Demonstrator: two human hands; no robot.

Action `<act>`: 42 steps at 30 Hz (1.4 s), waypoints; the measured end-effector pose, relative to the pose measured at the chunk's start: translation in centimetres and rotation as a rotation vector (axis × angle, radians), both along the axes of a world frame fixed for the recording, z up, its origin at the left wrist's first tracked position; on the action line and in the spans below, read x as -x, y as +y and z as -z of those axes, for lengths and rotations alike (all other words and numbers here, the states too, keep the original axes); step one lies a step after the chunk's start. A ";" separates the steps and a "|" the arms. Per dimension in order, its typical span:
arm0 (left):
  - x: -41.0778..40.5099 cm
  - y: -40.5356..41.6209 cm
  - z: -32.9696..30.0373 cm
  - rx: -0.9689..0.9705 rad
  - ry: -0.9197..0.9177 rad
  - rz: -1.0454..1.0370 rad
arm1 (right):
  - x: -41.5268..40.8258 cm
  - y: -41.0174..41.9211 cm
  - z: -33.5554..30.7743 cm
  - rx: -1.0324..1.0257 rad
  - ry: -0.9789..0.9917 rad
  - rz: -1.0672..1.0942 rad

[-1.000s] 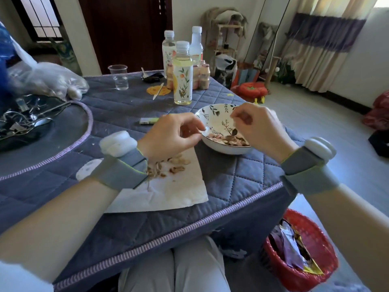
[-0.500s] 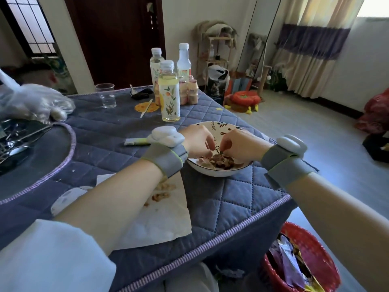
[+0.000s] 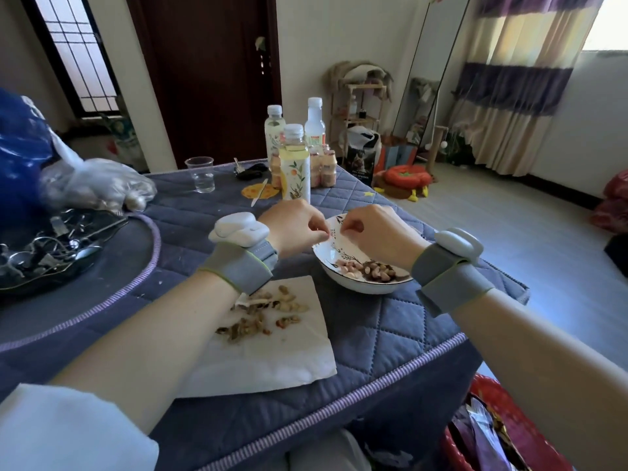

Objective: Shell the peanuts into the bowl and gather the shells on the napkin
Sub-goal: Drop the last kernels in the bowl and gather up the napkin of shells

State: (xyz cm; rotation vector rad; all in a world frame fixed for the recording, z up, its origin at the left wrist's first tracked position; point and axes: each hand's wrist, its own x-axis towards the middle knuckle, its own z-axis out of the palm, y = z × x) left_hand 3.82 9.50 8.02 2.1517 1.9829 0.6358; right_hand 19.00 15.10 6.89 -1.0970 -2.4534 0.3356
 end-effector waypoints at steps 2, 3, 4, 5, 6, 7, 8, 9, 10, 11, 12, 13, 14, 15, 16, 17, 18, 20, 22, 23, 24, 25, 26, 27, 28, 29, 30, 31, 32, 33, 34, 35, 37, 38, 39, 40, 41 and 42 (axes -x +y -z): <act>1.9 -1.5 -0.1 0.009 0.004 -0.050 | 1.7 -1.1 -0.3 -0.016 0.032 -0.046; 2.9 -2.3 -0.1 0.025 0.006 -0.077 | 2.6 -1.7 -0.3 -0.015 0.045 -0.072; 3.9 -3.0 0.1 0.046 0.006 -0.107 | 3.5 -2.3 -0.3 -0.008 0.054 -0.095; 4.8 -3.7 0.5 0.064 0.008 -0.140 | 4.3 -2.8 -0.2 0.000 0.059 -0.117; 5.7 -4.3 1.0 0.075 0.008 -0.176 | 5.2 -3.3 0.0 0.003 0.061 -0.141; 6.7 -4.8 1.5 0.077 0.009 -0.212 | 6.0 -3.8 0.2 0.001 0.059 -0.163; 7.6 -5.3 2.2 0.079 0.012 -0.246 | 6.7 -4.2 0.6 -0.003 0.053 -0.181; 8.6 -5.7 3.0 0.084 0.020 -0.272 | 7.5 -4.5 0.9 -0.006 0.042 -0.200; 9.4 -6.2 3.8 0.094 0.029 -0.293 | 8.1 -4.7 1.3 0.001 0.023 -0.216; 10.3 -6.5 4.7 0.107 0.033 -0.313 | 8.8 -4.8 1.6 0.012 0.001 -0.231; 11.6 -7.1 5.8 0.121 0.026 -0.337 | 9.8 -5.0 2.1 0.028 -0.022 -0.245; 12.2 -7.4 6.6 0.130 0.025 -0.349 | 10.1 -5.0 2.4 0.040 -0.037 -0.246; 12.7 -7.7 7.4 0.136 0.029 -0.366 | 10.5 -5.0 2.8 0.047 -0.050 -0.249; 13.2 -8.0 8.0 0.145 0.037 -0.384 | 11.1 -5.0 3.1 0.051 -0.060 -0.251; 13.6 -8.4 8.7 0.145 0.042 -0.398 | 11.7 -4.9 3.6 0.054 -0.074 -0.250; 13.6 -8.5 9.0 0.139 0.045 -0.401 | 11.9 -4.8 3.8 0.051 -0.091 -0.244; 13.8 -8.7 9.5 0.127 0.047 -0.407 | 12.5 -4.7 4.1 0.054 -0.112 -0.242; 13.8 -9.1 10.1 0.081 0.059 -0.414 | 13.4 -4.5 4.6 0.065 -0.147 -0.236; 14.0 -9.2 10.5 0.032 0.049 -0.418 | 14.2 -4.5 5.0 0.086 -0.166 -0.229; 14.0 -9.3 10.7 0.016 0.044 -0.419 | 14.5 -4.5 5.1 0.093 -0.177 -0.224; 14.0 -9.2 10.7 -0.002 0.040 -0.414 | 14.5 -4.4 5.1 0.084 -0.188 -0.219; 14.0 -9.2 10.7 -0.007 0.036 -0.412 | 14.6 -4.5 5.2 0.072 -0.202 -0.219; 14.1 -9.2 10.8 -0.009 0.035 -0.413 | 14.8 -4.5 5.4 0.058 -0.213 -0.223; 14.1 -9.1 10.8 -0.014 0.042 -0.413 | 14.8 -4.6 5.4 0.043 -0.221 -0.225; 14.1 -9.1 10.9 -0.022 0.043 -0.413 | 14.8 -4.7 5.5 0.030 -0.233 -0.229; 14.2 -9.0 11.0 -0.028 0.043 -0.417 | 14.7 -4.8 5.5 0.021 -0.239 -0.231; 14.2 -9.0 11.0 -0.030 0.041 -0.419 | 14.6 -4.9 5.5 0.013 -0.231 -0.232; 14.2 -9.1 11.0 -0.028 0.039 -0.420 | 14.5 -4.9 5.4 0.007 -0.208 -0.232; 14.1 -9.1 11.0 -0.023 0.037 -0.416 | 14.3 -5.0 5.2 0.008 -0.166 -0.233; 14.1 -9.2 10.9 -0.015 0.035 -0.411 | 13.8 -5.2 4.9 0.024 -0.117 -0.235; 14.0 -9.2 10.9 -0.008 0.030 -0.407 | 13.3 -5.4 4.5 0.052 -0.071 -0.238; 14.0 -9.3 10.9 -0.006 0.028 -0.407 | 12.7 -5.7 4.1 0.081 -0.032 -0.249; 13.9 -9.2 10.9 -0.015 0.032 -0.408 | 11.0 -6.5 3.2 0.123 0.007 -0.279; 13.9 -9.2 11.0 -0.021 0.035 -0.408 | 10.2 -6.9 3.0 0.131 0.002 -0.296; 13.9 -9.1 11.0 -0.024 0.038 -0.407 | 9.4 -7.3 2.8 0.134 -0.021 -0.309; 13.9 -9.1 11.1 -0.026 0.039 -0.410 | 8.7 -7.7 2.7 0.137 -0.055 -0.321; 13.8 -9.1 11.0 -0.026 0.035 -0.416 | 8.2 -8.0 2.7 0.138 -0.091 -0.335; 13.7 -9.1 11.0 -0.023 0.028 -0.422 | 7.7 -8.2 2.8 0.139 -0.120 -0.351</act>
